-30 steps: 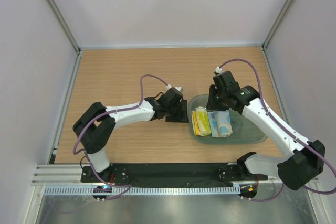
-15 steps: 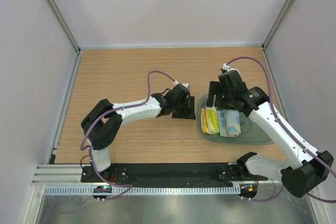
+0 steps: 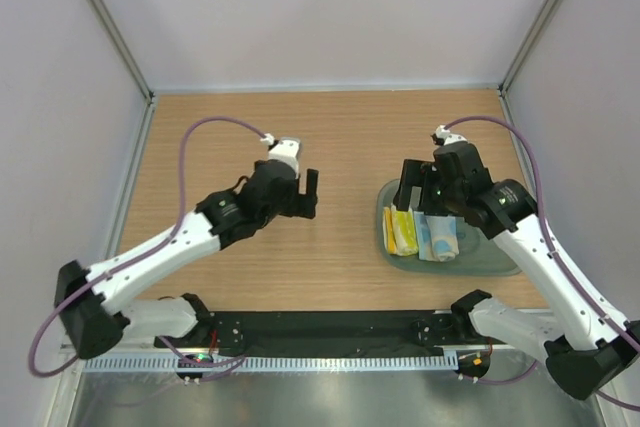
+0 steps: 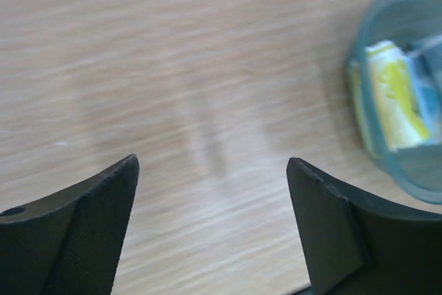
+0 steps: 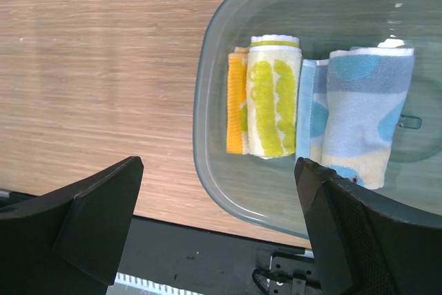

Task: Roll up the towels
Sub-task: Place the rolled towel into the container

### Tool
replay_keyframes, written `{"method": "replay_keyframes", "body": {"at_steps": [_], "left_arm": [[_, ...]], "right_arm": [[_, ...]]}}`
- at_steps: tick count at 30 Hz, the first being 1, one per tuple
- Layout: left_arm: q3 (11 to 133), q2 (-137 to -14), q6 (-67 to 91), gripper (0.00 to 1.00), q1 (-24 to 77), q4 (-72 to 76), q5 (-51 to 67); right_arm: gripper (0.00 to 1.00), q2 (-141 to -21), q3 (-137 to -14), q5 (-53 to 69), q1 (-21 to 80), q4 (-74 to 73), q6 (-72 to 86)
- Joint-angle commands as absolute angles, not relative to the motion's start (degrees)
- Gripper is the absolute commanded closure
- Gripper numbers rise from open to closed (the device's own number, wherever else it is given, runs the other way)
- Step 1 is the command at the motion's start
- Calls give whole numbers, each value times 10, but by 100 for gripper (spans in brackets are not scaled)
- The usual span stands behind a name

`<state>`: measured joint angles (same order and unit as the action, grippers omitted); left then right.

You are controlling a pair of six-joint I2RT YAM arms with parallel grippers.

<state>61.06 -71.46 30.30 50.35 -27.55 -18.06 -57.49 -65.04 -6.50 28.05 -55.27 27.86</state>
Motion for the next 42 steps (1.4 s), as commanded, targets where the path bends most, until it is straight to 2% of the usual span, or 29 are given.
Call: {"method": "replay_keyframes", "body": {"at_steps": [1,2,3,6,8,14,17,25,30,33,38,42], "left_arm": [[549,-633,207,10,490,-281,-333],[516,-613,187,3,487,-271,-383],[500,-573,172,0,480,-253,-411],[423,-518,138,0,457,-183,-519],[380,-465,129,0,440,-143,-552],[228,-342,84,0,363,25,-525],[184,-333,80,0,317,88,-519],[179,-437,96,0,185,169,-411],[178,-523,134,0,86,263,-257],[190,-599,118,0,62,305,-188],[199,-736,86,0,38,413,-157],[224,-786,79,0,16,431,-103]], "right_arm": [[0,-549,-652,-33,281,-531,265],[0,-542,-652,-20,281,-527,263],[0,-539,-651,-13,281,-520,260],[0,-533,-654,-8,281,-512,255],[0,-532,-654,16,280,-505,254],[0,-531,-647,48,281,-477,257],[0,-540,-640,68,281,-450,257],[0,-559,-635,118,280,-401,255],[0,-541,-624,128,280,-359,246],[0,-520,-614,130,281,-344,236],[0,-497,-587,135,281,-317,231],[0,-488,-582,131,281,-324,225]]}}
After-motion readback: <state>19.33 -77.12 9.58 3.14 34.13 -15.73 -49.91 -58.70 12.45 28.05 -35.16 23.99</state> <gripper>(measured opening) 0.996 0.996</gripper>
